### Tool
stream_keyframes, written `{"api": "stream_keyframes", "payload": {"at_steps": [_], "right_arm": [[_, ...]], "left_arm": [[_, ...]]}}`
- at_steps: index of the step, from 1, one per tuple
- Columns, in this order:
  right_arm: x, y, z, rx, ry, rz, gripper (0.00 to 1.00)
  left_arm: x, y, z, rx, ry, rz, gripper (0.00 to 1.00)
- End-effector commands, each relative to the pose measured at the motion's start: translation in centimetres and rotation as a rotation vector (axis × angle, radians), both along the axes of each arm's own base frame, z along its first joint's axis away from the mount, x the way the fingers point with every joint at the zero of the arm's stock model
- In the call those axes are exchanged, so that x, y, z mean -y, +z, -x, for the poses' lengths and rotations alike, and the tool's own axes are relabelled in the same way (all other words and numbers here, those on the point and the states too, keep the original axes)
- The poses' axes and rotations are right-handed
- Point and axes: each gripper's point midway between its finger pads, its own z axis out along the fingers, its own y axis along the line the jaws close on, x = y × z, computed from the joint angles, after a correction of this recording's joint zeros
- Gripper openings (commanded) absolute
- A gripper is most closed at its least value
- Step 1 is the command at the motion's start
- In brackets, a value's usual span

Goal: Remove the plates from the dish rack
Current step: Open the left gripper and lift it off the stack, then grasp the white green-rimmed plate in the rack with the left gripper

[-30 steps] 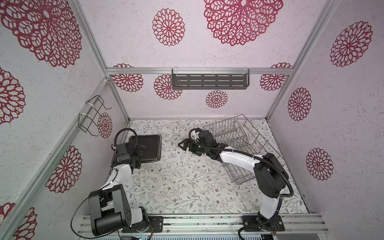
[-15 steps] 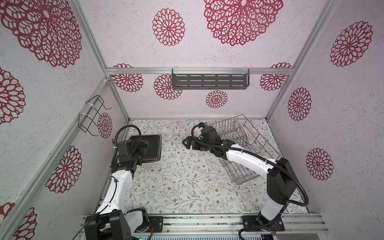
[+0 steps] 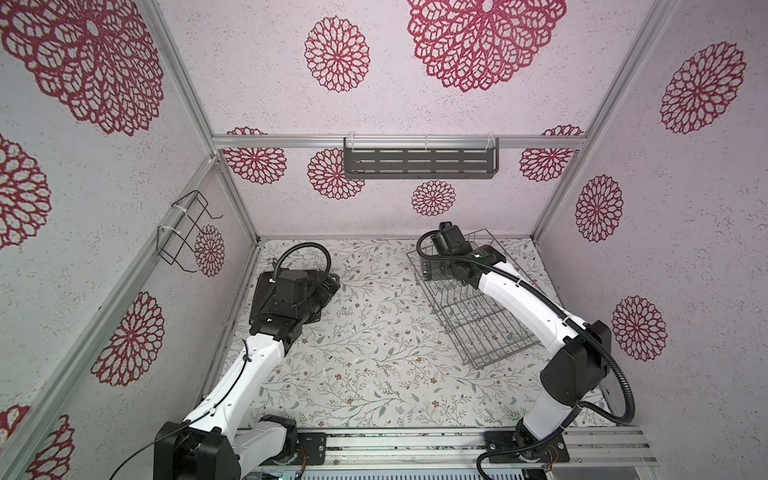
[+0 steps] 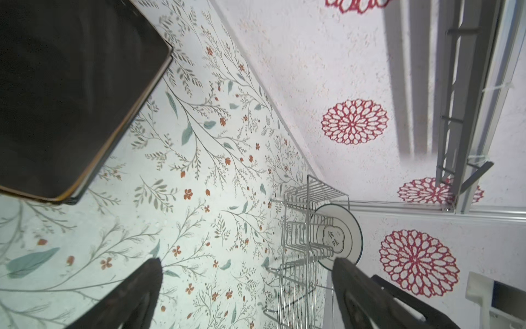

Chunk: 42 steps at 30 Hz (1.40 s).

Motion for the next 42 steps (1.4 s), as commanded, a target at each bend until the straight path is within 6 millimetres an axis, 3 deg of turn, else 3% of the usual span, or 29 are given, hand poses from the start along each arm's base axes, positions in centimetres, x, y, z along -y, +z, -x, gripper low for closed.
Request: {"api": "stream_keyframes", "payload": {"at_steps": [1, 5, 10, 14, 20, 27, 30, 38, 42], "right_arm": [[5.2, 1.8, 0.9, 0.01, -0.046, 0.218, 0.98], [8.1, 1.3, -0.2, -0.023, -0.074, 0.281, 0.95], [11.1, 0.1, -2.3, -0.061, -0.108, 0.343, 0.88], [12.4, -0.7, -3.8, -0.074, -0.115, 0.374, 0.83], [14.4, -2.4, -5.2, -0.112, -0.136, 0.398, 0.77], [15.4, -2.8, -6.2, -0.118, -0.14, 0.41, 0.72], [15.7, -2.9, -6.5, -0.121, -0.145, 0.408, 0.62], [14.9, -4.0, -8.1, -0.14, -0.143, 0.348, 0.53], [15.5, -4.6, -8.9, -0.148, -0.145, 0.399, 0.45]], "left_arm": [[1.8, 1.7, -1.8, 0.069, -0.028, -0.014, 0.97], [5.1, 2.2, -2.8, 0.109, -0.146, -0.101, 0.97], [7.5, 0.4, -3.7, 0.097, -0.226, -0.195, 0.97], [9.6, -0.4, -4.3, 0.162, -0.309, -0.26, 0.99], [11.9, -0.3, -4.0, 0.354, -0.507, -0.493, 0.99], [14.8, -0.8, -3.6, 0.46, -0.737, -0.571, 0.99], [16.3, -0.8, -3.6, 0.513, -0.808, -0.566, 0.99], [20.2, -0.8, -4.4, 0.589, -0.913, -0.667, 0.98], [22.8, -1.2, -4.2, 0.623, -0.971, -0.69, 0.99]]}}
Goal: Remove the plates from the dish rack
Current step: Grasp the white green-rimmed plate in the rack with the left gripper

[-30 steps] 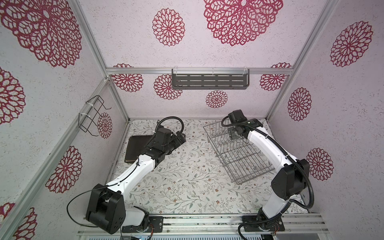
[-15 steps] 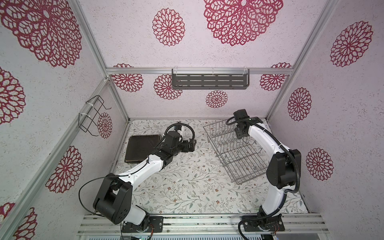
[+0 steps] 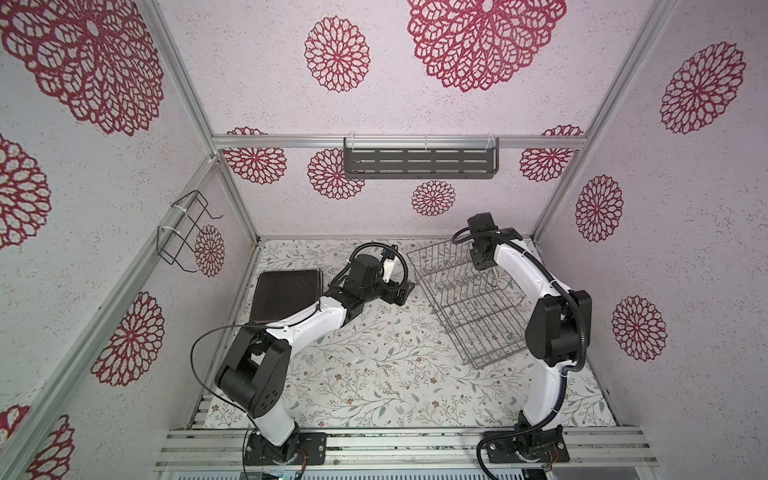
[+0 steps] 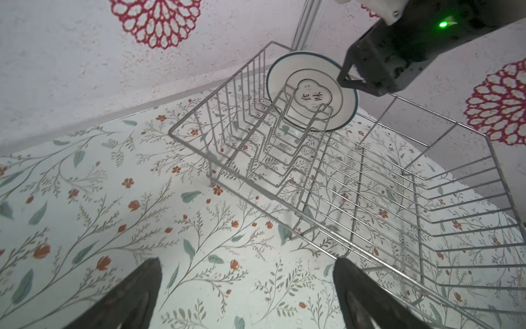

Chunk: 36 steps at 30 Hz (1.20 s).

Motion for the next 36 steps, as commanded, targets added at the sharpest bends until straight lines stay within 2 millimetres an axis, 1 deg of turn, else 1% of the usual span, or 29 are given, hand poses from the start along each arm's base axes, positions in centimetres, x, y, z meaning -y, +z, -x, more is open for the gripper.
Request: {"api": "stream_keyframes", "payload": {"at_steps": [1, 4, 8, 13, 18, 21, 28, 30, 32, 34, 36], "right_arm": [[0.7, 0.8, -0.6, 0.018, -0.015, 0.023, 0.43], [0.9, 0.0, -0.9, -0.002, -0.019, 0.037, 0.39], [1.6, -0.4, -1.1, -0.025, -0.034, 0.101, 0.26], [1.6, -0.5, -1.1, -0.029, -0.031, 0.106, 0.19], [1.7, -0.5, -1.1, -0.029, -0.03, 0.117, 0.17], [1.7, -0.4, -1.1, -0.026, -0.025, 0.119, 0.16], [1.1, -0.6, -0.8, -0.038, -0.001, 0.086, 0.09], [1.3, -0.5, -0.7, -0.037, -0.008, 0.097, 0.08], [1.4, -0.3, -0.5, -0.041, -0.012, 0.113, 0.04], [1.5, 0.1, -0.4, -0.036, -0.016, 0.128, 0.02], [1.5, 0.7, -0.4, -0.023, -0.017, 0.147, 0.01]], "left_arm": [[2.5, 0.3, 0.2, 0.065, -0.087, -0.032, 0.99], [3.6, -0.1, 0.0, 0.063, -0.102, -0.036, 0.99], [4.7, -0.1, -0.1, 0.07, -0.114, -0.025, 0.99], [5.1, -0.2, -0.2, 0.067, -0.116, -0.015, 0.98], [5.1, 0.2, -0.2, 0.074, -0.103, -0.003, 0.98], [5.0, 0.1, -0.2, 0.073, -0.081, -0.002, 0.98], [3.4, -0.4, -1.0, 0.036, 0.043, -0.021, 0.96], [3.0, -0.4, -1.3, 0.033, 0.106, -0.062, 0.95], [3.2, -0.3, -1.1, 0.037, 0.117, -0.086, 0.95], [3.3, -0.1, -0.8, 0.039, 0.118, -0.085, 0.95], [2.9, 0.2, -0.9, 0.022, 0.157, -0.07, 0.95]]}}
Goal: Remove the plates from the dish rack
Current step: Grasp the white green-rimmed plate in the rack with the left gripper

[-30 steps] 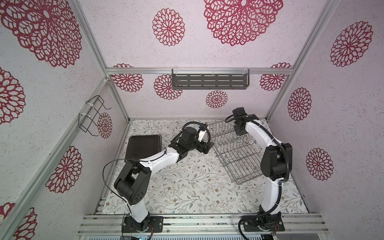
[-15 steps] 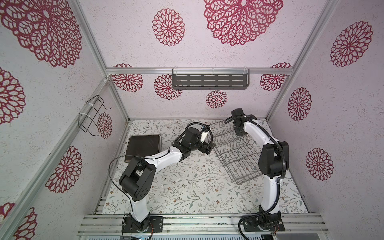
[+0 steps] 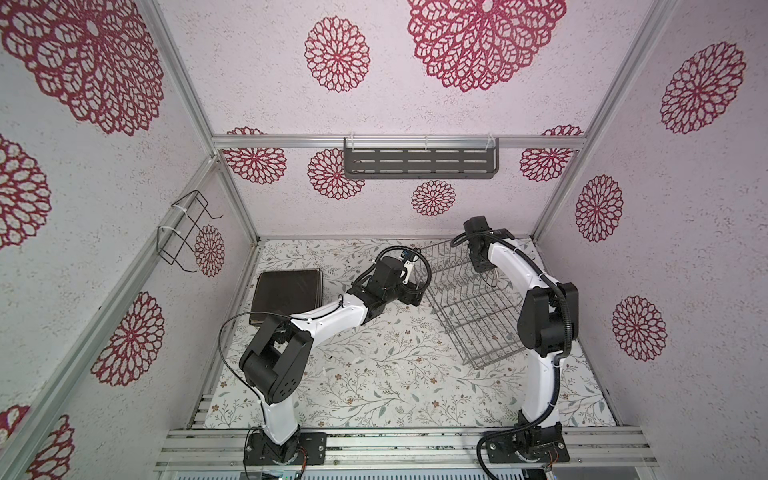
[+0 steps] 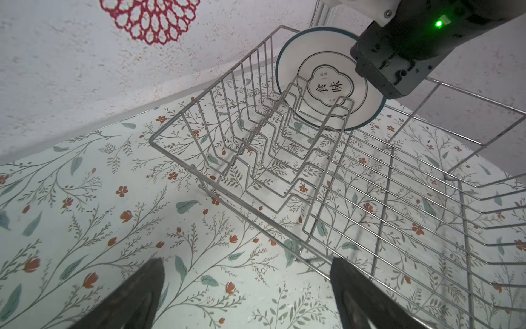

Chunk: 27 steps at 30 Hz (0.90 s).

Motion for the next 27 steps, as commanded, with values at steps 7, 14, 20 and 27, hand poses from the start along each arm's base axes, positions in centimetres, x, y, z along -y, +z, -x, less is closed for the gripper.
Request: {"api": "stream_keyframes", "payload": {"at_steps": [7, 14, 20, 27], "right_arm": [[0.4, 5.3, 0.5, 0.075, -0.001, 0.07, 0.0], [0.2, 8.1, 1.0, 0.122, -0.002, 0.089, 0.0], [-0.2, 10.7, 1.7, 0.157, -0.002, 0.108, 0.0], [-0.1, 14.0, 3.4, 0.193, -0.003, 0.132, 0.0]], "left_arm": [[-0.4, 3.5, 1.1, 0.015, 0.041, 0.064, 0.95], [-2.3, 4.0, 1.1, -0.038, 0.141, 0.068, 0.96], [-2.8, 3.8, 1.3, -0.107, 0.184, 0.075, 0.94], [-4.6, 5.4, 2.3, -0.131, 0.253, 0.127, 0.95]]}}
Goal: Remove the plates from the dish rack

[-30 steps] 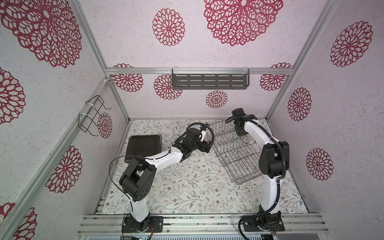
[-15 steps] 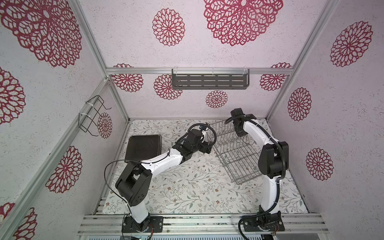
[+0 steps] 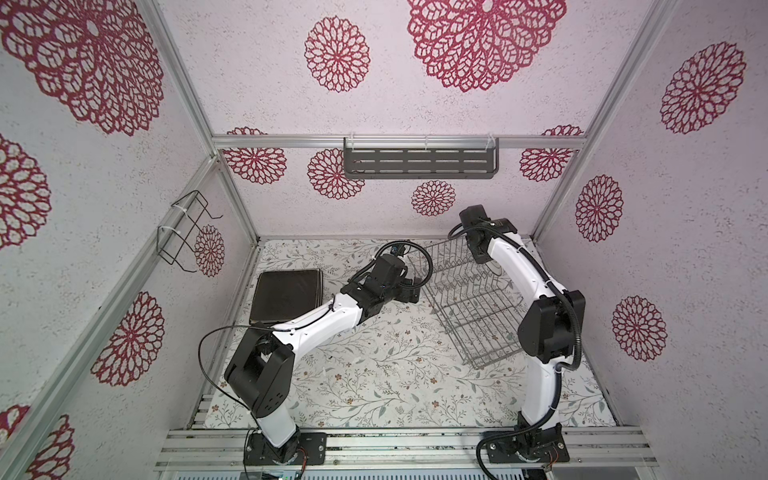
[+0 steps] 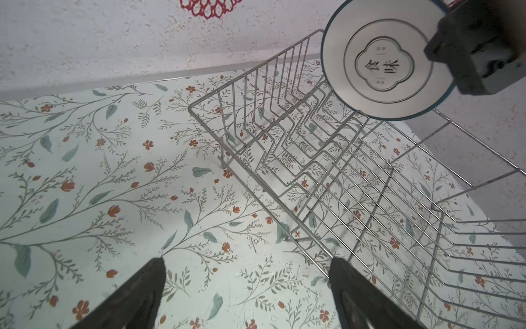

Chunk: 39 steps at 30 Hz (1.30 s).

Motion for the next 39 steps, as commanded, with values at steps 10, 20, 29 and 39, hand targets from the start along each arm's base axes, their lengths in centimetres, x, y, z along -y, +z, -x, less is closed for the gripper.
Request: {"api": "stream_keyframes", "payload": {"at_steps": [10, 20, 29, 39], "right_arm": [[1.7, 9.9, 5.1, 0.239, -0.049, -0.075, 0.0], [-3.6, 10.5, 10.6, 0.451, 0.091, -0.693, 0.0], [-8.0, 10.1, 12.8, 0.546, 0.161, -1.158, 0.0], [-12.5, 8.0, 14.0, 0.478, 0.208, -1.571, 0.0]], "left_arm": [[-9.2, 4.2, 1.1, -0.061, 0.297, 0.34, 0.96], [-14.1, 6.1, 2.8, -0.083, 0.38, 0.468, 0.99], [-10.9, 8.4, 2.7, -0.086, 0.217, 0.561, 0.99], [-6.9, 9.6, 2.0, -0.062, 0.098, 0.654, 1.0]]}}
